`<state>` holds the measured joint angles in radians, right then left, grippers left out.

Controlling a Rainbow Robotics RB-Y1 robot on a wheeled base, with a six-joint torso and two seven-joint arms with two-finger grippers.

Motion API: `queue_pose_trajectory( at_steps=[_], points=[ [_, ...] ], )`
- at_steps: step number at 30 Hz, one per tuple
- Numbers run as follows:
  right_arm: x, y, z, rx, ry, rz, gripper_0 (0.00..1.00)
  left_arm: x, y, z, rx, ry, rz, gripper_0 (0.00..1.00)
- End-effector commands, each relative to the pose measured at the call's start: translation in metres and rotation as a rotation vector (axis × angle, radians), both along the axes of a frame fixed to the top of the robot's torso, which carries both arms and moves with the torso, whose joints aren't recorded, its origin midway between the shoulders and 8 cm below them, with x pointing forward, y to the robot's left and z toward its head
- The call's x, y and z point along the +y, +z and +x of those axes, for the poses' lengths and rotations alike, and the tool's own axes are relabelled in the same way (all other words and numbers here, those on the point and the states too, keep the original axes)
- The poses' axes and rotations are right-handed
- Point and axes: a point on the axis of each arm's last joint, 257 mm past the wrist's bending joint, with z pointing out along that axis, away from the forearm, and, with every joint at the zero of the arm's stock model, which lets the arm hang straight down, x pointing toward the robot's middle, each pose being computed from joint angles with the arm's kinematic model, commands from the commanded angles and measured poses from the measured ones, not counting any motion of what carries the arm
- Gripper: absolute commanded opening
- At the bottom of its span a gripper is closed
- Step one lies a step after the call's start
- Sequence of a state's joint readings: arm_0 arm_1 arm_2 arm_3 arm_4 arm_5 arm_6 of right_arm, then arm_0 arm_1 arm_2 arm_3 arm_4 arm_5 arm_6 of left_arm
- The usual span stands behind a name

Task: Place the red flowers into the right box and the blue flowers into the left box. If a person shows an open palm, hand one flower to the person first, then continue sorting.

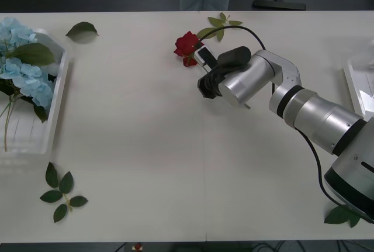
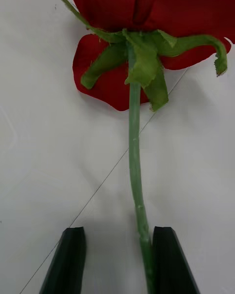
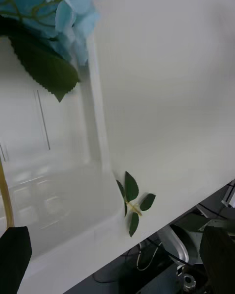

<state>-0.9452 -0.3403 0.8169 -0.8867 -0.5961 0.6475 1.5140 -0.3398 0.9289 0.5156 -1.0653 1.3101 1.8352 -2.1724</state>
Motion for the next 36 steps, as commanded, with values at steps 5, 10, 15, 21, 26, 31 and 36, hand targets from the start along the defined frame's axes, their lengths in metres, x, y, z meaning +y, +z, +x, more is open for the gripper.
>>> queue_pose_trajectory(
  at_steps=[5,10,15,21,26,31,36],
  points=[
    [0.0,0.003,0.004,0.001,-0.018,-0.001,0.0,-0.026,0.072,0.011,-0.189,-0.253,0.07,1.0],
    [-0.005,0.004,0.007,0.002,-0.033,0.008,0.0,-0.057,0.1,0.021,-0.266,-0.365,0.085,1.0],
    [-0.003,0.019,0.013,-0.009,-0.052,0.055,0.0,-0.091,0.124,0.036,-0.346,-0.458,0.102,1.0],
    [-0.002,0.058,0.024,-0.036,-0.071,0.128,0.0,-0.129,0.138,0.05,-0.429,-0.541,0.123,1.0],
    [-0.015,0.131,0.012,0.02,-0.096,0.194,0.0,-0.18,0.145,0.055,-0.568,-0.677,0.14,1.0],
    [-0.037,0.189,-0.016,0.076,-0.085,0.221,0.0,-0.212,0.144,0.055,-0.69,-0.805,0.131,1.0],
    [-0.072,0.226,-0.056,0.167,-0.083,0.205,0.0,-0.243,0.141,0.054,-0.808,-0.938,0.117,1.0]
  ],
)
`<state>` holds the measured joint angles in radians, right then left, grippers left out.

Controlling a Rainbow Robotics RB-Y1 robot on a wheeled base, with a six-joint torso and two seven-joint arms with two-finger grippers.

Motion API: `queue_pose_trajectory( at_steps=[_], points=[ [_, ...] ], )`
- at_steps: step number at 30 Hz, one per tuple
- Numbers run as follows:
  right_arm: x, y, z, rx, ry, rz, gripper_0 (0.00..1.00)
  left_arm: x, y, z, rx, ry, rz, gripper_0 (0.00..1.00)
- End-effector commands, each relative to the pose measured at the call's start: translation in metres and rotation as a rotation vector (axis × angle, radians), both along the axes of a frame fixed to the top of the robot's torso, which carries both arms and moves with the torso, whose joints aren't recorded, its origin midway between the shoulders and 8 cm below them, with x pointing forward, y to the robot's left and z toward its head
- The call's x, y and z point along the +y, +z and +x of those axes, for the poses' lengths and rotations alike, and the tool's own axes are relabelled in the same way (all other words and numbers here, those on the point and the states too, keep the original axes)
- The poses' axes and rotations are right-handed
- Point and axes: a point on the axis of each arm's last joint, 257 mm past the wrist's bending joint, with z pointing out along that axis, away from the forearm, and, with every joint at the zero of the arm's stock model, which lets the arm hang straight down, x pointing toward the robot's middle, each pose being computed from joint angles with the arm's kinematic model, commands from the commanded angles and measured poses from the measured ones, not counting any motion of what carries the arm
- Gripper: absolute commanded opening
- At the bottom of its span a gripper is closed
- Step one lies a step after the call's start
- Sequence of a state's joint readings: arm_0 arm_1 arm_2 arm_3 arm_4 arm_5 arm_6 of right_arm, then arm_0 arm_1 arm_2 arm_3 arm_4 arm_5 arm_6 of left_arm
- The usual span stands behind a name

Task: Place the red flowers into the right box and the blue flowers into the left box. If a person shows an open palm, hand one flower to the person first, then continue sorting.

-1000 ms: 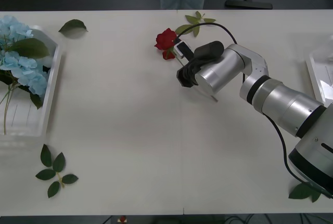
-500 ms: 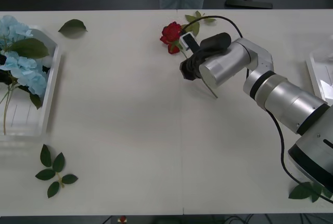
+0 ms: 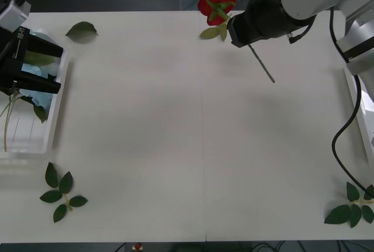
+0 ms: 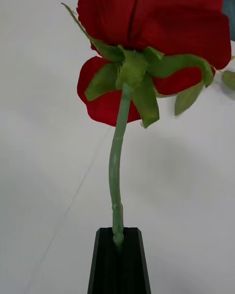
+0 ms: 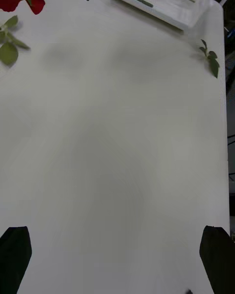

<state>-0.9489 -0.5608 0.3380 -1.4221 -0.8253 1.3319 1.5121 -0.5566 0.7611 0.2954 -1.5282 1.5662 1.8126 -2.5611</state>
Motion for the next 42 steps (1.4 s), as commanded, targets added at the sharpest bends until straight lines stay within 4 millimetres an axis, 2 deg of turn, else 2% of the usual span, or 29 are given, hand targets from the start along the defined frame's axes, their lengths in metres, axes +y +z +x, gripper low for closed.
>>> queue_pose_trajectory(
  at_steps=[1,5,10,11,12,14,15,16,18,19,21,25,26,27,32,37,42],
  points=[
    [-0.027,0.045,-0.026,0.026,-0.001,-0.006,0.0,-0.027,0.022,0.005,-0.13,-0.107,-0.01,1.0],
    [-0.074,0.056,-0.055,0.113,-0.034,-0.07,0.0,-0.045,0.02,0.005,-0.167,-0.166,-0.025,1.0],
    [-0.163,0.063,-0.083,0.214,-0.171,-0.211,0.0,-0.069,0.017,0.002,-0.156,-0.209,-0.054,1.0],
    [-0.173,0.063,-0.086,0.222,-0.19,-0.223,0.0,-0.07,0.017,0.002,-0.157,-0.212,-0.06,1.0],
    [-0.197,0.065,-0.091,0.242,-0.231,-0.245,0.0,-0.074,0.016,0.001,-0.154,-0.216,-0.066,1.0],
    [-0.223,0.066,-0.097,0.259,-0.278,-0.269,0.0,-0.078,0.015,0.0,-0.152,-0.225,-0.069,1.0],
    [-0.248,0.066,-0.102,0.273,-0.323,-0.284,0.0,-0.08,0.014,-0.001,-0.149,-0.232,-0.072,1.0],
    [-0.257,0.067,-0.104,0.277,-0.34,-0.288,0.0,-0.081,0.013,-0.001,-0.148,-0.234,-0.07,1.0],
    [-0.296,0.063,-0.113,0.305,-0.411,-0.305,0.0,-0.084,0.011,-0.002,-0.144,-0.24,-0.069,1.0],
    [-0.305,0.062,-0.114,0.311,-0.426,-0.306,0.0,-0.085,0.011,-0.002,-0.144,-0.241,-0.068,1.0],
    [-0.342,0.057,-0.12,0.33,-0.458,-0.33,0.0,-0.087,0.011,-0.001,-0.146,-0.24,-0.075,1.0],
    [-0.396,0.044,-0.125,0.36,-0.51,-0.34,0.0,-0.092,0.011,-0.002,-0.146,-0.247,-0.085,1.0],
    [-0.418,0.038,-0.126,0.367,-0.532,-0.339,0.0,-0.093,0.011,-0.001,-0.147,-0.245,-0.087,1.0],
    [-0.427,0.034,-0.126,0.369,-0.536,-0.339,0.0,-0.093,0.011,-0.001,-0.147,-0.244,-0.089,1.0],
    [-0.501,0.013,-0.116,0.29,-0.569,-0.402,0.0,-0.092,0.011,0.001,-0.147,-0.238,-0.085,1.0],
    [-0.542,-0.01,-0.102,0.213,-0.585,-0.476,0.0,-0.093,0.01,0.002,-0.146,-0.234,-0.088,1.0],
    [-0.548,-0.04,-0.102,0.233,-0.597,-0.514,0.0,-0.091,0.005,0.006,-0.122,-0.216,-0.107,1.0]
  ],
)
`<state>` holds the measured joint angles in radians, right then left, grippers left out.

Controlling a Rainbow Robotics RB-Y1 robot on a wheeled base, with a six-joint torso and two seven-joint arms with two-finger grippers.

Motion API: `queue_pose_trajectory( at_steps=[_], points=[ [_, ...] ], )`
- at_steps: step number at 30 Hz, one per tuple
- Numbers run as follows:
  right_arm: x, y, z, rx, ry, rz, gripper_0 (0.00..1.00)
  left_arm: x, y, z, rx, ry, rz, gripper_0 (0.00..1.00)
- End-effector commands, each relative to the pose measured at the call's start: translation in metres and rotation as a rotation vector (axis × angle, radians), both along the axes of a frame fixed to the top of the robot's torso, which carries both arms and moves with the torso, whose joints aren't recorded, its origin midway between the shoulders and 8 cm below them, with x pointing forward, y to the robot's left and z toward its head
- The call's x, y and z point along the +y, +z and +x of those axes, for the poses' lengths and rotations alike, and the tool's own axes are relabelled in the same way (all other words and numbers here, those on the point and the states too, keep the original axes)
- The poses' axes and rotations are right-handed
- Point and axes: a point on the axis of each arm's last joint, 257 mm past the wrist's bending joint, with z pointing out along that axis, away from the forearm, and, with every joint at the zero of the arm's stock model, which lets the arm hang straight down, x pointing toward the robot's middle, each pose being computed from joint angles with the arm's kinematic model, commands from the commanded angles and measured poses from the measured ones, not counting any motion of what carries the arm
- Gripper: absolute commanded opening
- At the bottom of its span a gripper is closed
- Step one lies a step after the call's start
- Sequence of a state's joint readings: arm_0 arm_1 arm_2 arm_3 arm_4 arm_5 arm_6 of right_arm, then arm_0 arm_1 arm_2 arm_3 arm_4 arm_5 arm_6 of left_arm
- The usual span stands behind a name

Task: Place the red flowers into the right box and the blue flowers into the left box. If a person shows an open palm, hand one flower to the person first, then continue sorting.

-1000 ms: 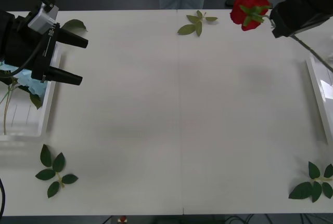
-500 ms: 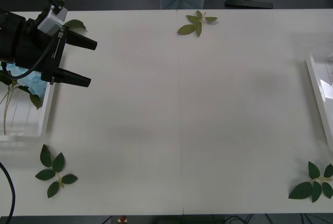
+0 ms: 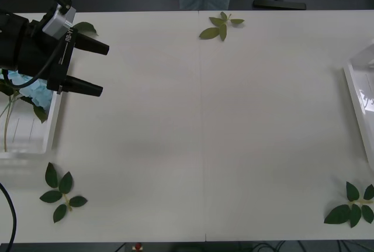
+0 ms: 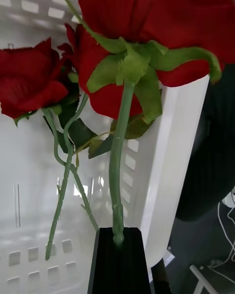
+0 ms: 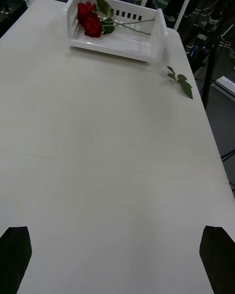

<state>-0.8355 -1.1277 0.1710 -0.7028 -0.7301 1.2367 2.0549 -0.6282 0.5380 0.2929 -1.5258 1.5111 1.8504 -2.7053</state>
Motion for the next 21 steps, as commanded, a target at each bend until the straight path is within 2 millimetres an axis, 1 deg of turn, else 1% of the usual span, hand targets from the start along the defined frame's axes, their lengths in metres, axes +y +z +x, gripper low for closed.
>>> queue_pose_trajectory(
  at_steps=[1,3,4,6,7,10,13,14,16,20,21],
  points=[
    [0.004,-0.013,0.009,0.008,0.024,-0.035,0.0,-0.01,0.004,0.007,0.006,-0.002,-0.024,1.0],
    [-0.001,-0.023,0.01,0.022,0.026,-0.079,0.0,-0.008,0.001,0.011,0.048,0.011,-0.069,1.0],
    [-0.005,-0.028,0.007,0.028,0.025,-0.092,0.0,-0.007,-0.002,0.012,0.081,0.014,-0.098,1.0],
    [-0.006,-0.037,0.007,0.019,0.03,-0.098,0.0,-0.007,-0.007,0.012,0.126,0.015,-0.133,1.0],
    [-0.005,-0.048,0.009,0.007,0.037,-0.099,0.0,-0.007,-0.012,0.012,0.166,0.018,-0.161,1.0],
    [-0.006,-0.068,0.011,-0.015,0.049,-0.107,0.0,-0.005,-0.019,0.018,0.18,0.041,-0.148,1.0],
    [-0.003,-0.087,0.01,-0.027,0.06,-0.104,0.0,-0.006,-0.013,0.023,0.136,0.056,-0.134,1.0],
    [-0.002,-0.095,0.009,-0.025,0.071,-0.108,0.0,-0.008,-0.008,0.024,0.113,0.054,-0.131,1.0],
    [-0.003,-0.105,0.007,-0.017,0.082,-0.128,0.0,-0.01,0.001,0.025,0.077,0.052,-0.13,1.0],
    [-0.008,-0.115,0.003,-0.015,0.095,-0.162,0.0,-0.014,0.011,0.025,0.025,0.047,-0.119,1.0],
    [-0.008,-0.113,0.004,-0.02,0.098,-0.163,0.02,-0.015,0.013,0.024,0.017,0.044,-0.116,1.0]
  ],
)
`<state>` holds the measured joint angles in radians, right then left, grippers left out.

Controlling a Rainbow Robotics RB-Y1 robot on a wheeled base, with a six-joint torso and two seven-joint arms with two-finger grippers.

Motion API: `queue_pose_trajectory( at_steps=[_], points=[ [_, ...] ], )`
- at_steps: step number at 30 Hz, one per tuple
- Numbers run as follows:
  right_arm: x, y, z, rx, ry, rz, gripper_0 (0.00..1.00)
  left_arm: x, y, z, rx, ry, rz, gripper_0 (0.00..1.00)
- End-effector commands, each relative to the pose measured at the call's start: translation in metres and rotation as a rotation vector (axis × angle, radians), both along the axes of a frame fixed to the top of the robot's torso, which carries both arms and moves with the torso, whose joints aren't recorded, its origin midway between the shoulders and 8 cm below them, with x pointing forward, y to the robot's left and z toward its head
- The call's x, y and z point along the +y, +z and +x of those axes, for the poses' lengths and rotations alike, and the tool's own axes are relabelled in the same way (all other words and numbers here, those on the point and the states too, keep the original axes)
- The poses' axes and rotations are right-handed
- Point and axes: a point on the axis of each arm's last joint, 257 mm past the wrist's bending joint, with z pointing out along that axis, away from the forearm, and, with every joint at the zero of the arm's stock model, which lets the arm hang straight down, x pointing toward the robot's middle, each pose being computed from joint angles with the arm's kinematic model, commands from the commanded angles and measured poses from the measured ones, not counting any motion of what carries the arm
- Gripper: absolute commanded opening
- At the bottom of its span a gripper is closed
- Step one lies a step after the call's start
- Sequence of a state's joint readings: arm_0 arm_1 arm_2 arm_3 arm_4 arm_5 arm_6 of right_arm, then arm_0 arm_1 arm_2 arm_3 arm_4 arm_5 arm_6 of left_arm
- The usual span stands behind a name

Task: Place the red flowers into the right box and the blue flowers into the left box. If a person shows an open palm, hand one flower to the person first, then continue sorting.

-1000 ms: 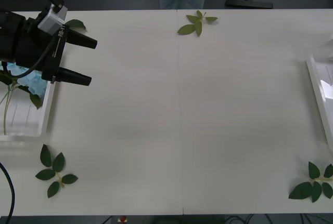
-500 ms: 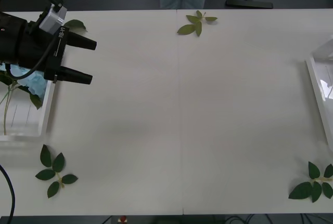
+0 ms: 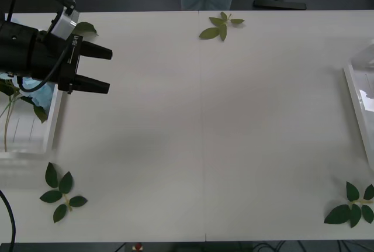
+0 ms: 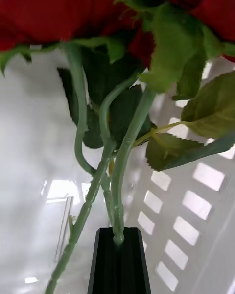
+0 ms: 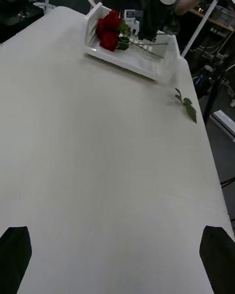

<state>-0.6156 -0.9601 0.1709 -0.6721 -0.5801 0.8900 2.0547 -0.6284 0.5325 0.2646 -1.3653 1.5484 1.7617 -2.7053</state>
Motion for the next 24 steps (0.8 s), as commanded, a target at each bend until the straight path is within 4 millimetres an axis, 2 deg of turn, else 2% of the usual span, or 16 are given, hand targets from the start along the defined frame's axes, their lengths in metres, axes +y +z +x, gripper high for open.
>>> queue_pose_trajectory(
  at_steps=[1,2,3,4,6,10,18,24],
  points=[
    [-0.002,0.012,0.01,-0.041,0.008,-0.009,0.14,-0.014,0.031,0.003,-0.104,-0.023,0.003,1.0],
    [-0.001,0.012,0.01,-0.041,0.009,-0.008,0.29,-0.014,0.032,0.002,-0.11,-0.024,0.005,1.0],
    [0.001,0.011,0.011,-0.045,0.009,0.003,0.55,-0.015,0.034,0.001,-0.119,-0.027,0.01,1.0],
    [0.003,0.011,0.012,-0.051,0.009,0.011,0.71,-0.014,0.035,0.002,-0.132,-0.024,0.02,1.0],
    [0.006,0.01,0.014,-0.061,0.01,0.029,0.88,-0.014,0.042,0.002,-0.178,-0.019,0.047,1.0],
    [0.014,0.01,0.02,-0.09,0.011,0.064,0.89,-0.015,0.057,-0.005,-0.271,-0.031,0.106,1.0],
    [0.033,0.011,0.031,-0.152,0.003,0.178,0.89,-0.017,0.059,-0.012,-0.296,-0.052,0.129,1.0],
    [0.036,0.043,0.03,-0.167,-0.007,0.25,0.88,-0.017,0.059,-0.012,-0.296,-0.052,0.129,1.0]
  ],
)
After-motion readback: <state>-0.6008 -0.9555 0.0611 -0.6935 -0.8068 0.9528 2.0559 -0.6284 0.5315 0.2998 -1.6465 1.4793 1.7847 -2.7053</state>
